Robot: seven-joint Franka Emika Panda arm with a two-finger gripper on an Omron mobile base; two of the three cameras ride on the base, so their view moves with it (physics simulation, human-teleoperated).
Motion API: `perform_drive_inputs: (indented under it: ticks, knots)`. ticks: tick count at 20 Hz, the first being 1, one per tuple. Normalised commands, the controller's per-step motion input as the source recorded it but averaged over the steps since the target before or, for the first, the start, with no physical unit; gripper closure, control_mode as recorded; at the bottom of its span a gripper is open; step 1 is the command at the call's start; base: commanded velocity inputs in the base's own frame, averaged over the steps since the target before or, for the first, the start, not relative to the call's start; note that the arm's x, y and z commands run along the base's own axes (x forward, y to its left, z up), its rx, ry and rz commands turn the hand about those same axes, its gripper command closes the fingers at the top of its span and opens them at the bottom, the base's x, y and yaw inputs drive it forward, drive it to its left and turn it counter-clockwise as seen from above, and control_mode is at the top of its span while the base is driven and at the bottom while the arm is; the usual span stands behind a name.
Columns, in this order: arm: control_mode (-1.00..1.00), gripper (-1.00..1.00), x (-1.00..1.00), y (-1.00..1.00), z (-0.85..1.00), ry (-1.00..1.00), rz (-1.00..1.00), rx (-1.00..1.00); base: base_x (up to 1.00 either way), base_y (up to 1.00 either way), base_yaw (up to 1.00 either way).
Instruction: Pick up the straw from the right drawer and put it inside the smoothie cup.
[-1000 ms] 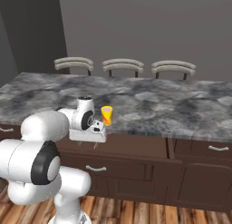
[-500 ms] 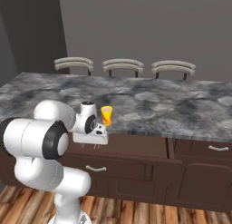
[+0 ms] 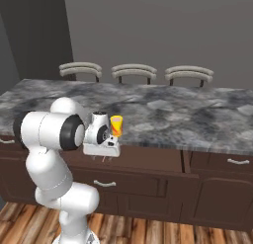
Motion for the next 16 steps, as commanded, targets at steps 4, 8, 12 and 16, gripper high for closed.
perform_drive_inputs:
  ticks: [4, 8, 12, 16]
  knots:
    - [-1.00, -1.00, 0.14, 0.00, -0.34, 0.03, 0.00, 0.00, 0.00, 0.00, 0.00]
    - [-1.00, -1.00, 0.00, 0.00, -0.50, 0.07, 0.00, 0.00, 0.00, 0.00, 0.00]
    - [-1.00, -1.00, -0.25, -0.04, -0.49, 0.10, 0.00, 0.00, 0.00, 0.00, 0.00]
    - [-1.00, -1.00, -0.92, -0.19, -0.24, 0.02, 0.00, 0.00, 0.00, 0.00, 0.00]
